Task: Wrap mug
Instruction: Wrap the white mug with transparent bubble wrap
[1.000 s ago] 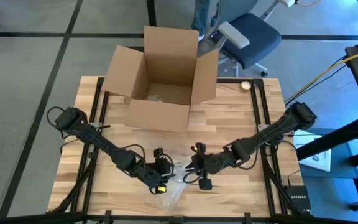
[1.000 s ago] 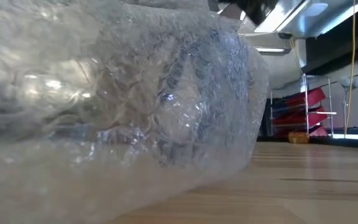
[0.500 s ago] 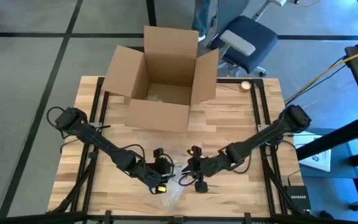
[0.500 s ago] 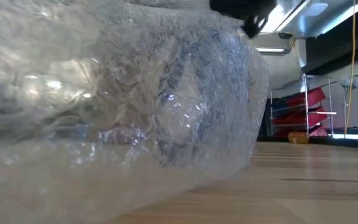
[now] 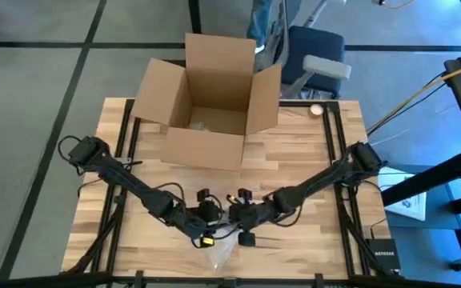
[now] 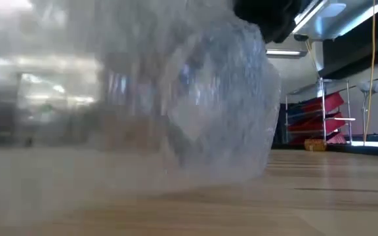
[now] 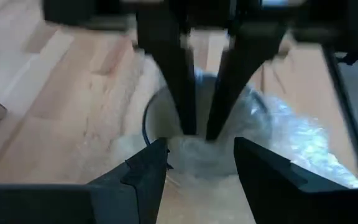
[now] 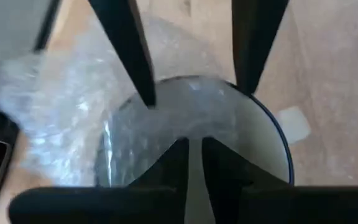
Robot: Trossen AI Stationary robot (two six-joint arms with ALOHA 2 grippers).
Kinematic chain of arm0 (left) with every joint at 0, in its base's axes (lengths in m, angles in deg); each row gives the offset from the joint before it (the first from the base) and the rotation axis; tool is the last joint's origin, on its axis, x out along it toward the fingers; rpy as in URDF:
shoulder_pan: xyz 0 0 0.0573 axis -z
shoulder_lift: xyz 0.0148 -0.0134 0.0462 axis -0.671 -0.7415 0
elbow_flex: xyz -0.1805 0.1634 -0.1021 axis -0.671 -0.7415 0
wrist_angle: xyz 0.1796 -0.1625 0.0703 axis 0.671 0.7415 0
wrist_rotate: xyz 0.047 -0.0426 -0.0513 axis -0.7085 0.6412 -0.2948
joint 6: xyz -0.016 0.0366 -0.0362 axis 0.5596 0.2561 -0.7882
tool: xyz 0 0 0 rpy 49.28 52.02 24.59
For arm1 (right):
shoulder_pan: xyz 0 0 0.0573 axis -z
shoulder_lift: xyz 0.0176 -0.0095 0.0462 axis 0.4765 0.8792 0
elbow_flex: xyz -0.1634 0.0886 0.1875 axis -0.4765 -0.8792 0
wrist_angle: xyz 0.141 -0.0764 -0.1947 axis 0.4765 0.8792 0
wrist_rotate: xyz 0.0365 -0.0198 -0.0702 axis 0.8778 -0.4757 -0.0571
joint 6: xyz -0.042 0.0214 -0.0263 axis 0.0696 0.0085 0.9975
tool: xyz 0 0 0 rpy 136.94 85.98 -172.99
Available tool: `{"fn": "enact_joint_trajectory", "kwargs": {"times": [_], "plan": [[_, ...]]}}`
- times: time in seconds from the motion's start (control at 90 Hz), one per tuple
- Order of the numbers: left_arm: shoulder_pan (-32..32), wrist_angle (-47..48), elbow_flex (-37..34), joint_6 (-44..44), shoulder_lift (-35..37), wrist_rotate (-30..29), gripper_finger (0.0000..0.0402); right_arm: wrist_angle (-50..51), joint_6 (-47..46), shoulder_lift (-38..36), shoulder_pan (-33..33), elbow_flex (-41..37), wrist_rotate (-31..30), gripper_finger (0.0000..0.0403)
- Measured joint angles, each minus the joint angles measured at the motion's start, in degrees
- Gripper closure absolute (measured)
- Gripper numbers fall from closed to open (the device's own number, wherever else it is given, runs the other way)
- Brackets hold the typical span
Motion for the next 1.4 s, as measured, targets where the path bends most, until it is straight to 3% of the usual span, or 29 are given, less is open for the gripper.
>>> {"fn": "enact_joint_trajectory", "kwargs": {"times": [0.267, 0.522, 0.756, 1.056, 1.167, 1.4], "plan": [[-0.59, -1.43, 0.01, 0.61, 2.11, 0.54, 0.0231, 0.37, 2.89, 0.31, -0.04, 2.34, -1.45, 0.037], [-2.68, -2.77, 0.01, 0.21, -2.34, 9.01, 0.0231, 1.53, 4.12, 0.34, -0.04, 2.43, -1.86, 0.037], [-2.78, -4.18, 0.18, -0.53, -5.6, 6.1, 0.0231, 1.24, 1.71, 0.35, -0.09, 2.4, 0.78, 0.037], [-3.34, -3.87, 0.14, -0.94, -5.55, 6.58, 0.0231, 0.38, 1.48, -0.37, 0.37, 2.5, 1.49, 0.0367], [-3.34, -3.82, 0.12, -1.1, -5.55, 6.3, 0.0231, 5.72, 2.21, -0.41, 0.28, 5.32, 0.71, 0.0343], [-3.34, -3.69, 0.05, -1.55, -5.55, 6.13, 0.0231, 23.98, 2.78, -0.41, 0.28, 17.36, 0.03, 0.0249]]}}
